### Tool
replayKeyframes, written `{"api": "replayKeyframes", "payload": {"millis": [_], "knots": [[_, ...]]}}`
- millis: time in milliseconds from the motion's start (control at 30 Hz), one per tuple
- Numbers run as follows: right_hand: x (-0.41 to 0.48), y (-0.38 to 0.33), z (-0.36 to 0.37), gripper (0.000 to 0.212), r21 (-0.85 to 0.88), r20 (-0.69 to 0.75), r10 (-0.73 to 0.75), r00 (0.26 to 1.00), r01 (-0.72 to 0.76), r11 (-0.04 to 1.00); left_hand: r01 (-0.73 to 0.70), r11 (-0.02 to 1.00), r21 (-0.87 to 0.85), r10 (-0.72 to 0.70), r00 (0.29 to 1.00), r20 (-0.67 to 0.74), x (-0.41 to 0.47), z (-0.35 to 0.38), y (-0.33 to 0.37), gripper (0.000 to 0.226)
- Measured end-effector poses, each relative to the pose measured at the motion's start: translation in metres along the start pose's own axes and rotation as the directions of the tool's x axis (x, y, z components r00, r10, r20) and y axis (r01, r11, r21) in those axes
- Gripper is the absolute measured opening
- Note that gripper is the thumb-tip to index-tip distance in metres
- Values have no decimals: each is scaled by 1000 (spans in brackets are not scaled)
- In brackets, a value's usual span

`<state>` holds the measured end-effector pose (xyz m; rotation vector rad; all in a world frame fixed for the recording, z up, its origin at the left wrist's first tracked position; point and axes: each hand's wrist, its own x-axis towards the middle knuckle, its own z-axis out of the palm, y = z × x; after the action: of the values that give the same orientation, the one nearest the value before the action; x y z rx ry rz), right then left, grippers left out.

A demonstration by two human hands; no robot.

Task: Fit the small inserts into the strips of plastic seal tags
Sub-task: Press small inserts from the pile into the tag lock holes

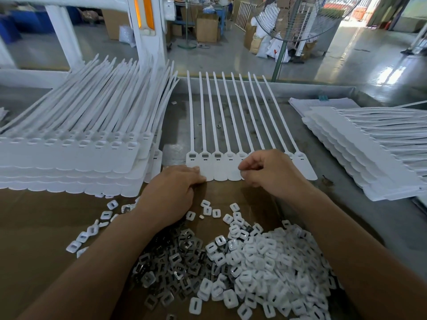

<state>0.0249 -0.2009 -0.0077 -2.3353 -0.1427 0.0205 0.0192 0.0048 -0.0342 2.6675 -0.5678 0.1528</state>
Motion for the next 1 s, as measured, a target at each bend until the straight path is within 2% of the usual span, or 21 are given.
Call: {"api": "replayKeyframes", "payload": {"millis": [100,233,333,667,900,1000], "knots": [[13,-5,4,11,-16,-2,18,1000,-18,1000,-2,1000,-1,2,1000,1,1,0,1,46],[31,-8,6,19,-51,-30,26,999,-28,998,-25,1000,-2,25,999,-20,-1,0,0,43],[44,-10,7,5,-133,-41,-7,999,1,991,-44,999,-5,44,998,-36,-1,0,0,40],[66,-1,17,13,-127,-53,78,996,-85,988,-51,999,9,52,997,-56,1,1,0,37],[74,-2,17,16,-254,-38,103,994,-109,961,-62,998,13,62,996,-59,-1,0,-1,37],[75,0,20,15,-246,-70,103,992,-117,962,-61,998,9,61,997,-55,-2,0,-1,38]]}}
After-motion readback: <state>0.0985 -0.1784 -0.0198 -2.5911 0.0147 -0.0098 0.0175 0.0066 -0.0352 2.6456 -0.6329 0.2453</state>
